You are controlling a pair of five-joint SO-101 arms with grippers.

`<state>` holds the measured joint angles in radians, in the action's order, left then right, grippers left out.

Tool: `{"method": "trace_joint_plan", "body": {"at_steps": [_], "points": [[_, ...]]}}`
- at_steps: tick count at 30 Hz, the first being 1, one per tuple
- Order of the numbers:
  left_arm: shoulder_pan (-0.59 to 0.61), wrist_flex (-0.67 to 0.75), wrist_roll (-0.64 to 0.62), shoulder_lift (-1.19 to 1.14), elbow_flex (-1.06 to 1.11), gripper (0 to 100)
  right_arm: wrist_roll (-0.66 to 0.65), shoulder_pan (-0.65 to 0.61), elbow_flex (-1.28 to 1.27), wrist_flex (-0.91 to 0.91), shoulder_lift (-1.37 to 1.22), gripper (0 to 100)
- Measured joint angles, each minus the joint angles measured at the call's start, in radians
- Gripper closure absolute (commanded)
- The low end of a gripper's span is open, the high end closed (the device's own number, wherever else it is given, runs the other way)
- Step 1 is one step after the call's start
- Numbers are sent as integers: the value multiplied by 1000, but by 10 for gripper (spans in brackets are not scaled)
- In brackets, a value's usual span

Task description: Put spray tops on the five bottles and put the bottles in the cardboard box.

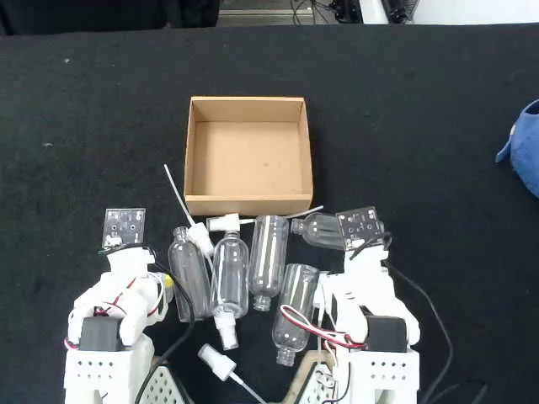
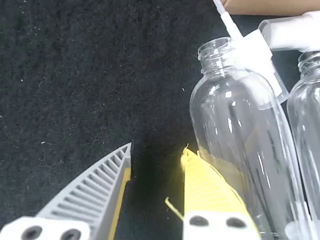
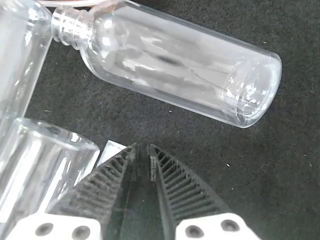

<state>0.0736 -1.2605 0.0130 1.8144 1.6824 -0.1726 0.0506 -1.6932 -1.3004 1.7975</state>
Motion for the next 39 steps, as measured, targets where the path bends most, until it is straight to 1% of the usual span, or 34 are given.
{"method": "trace_joint_plan", "body": {"at_steps": [2, 4, 6, 8, 10, 15, 25, 27, 31, 35, 38, 39], "points": [[12, -8, 3, 0, 0, 967, 0, 0, 0, 0, 0, 984], [106, -25, 29, -2, -68, 967, 0, 0, 0, 0, 0, 983], [167, -15, 107, 15, -176, 967, 0, 0, 0, 0, 0, 983], [173, 2, 195, 11, -204, 967, 0, 0, 0, 0, 0, 983], [184, 31, 241, 12, -206, 967, 0, 0, 0, 0, 0, 983], [181, 69, 259, 12, -206, 967, 0, 0, 0, 0, 0, 983], [181, 71, 261, 6, -178, 966, 0, 0, 0, 0, 0, 983], [147, 71, 258, 8, -163, 966, 0, 0, 0, 11, 0, 983], [28, 71, 261, 6, -160, 966, 0, 6, 0, 101, 0, 983], [-2, 71, 261, 8, -236, 966, 0, 66, 2, 190, 0, 983], [-6, 71, 261, 11, -295, 966, -6, 143, 34, 209, 0, 983], [-8, 71, 261, 11, -310, 966, -29, 169, 61, 209, 0, 983]]}}
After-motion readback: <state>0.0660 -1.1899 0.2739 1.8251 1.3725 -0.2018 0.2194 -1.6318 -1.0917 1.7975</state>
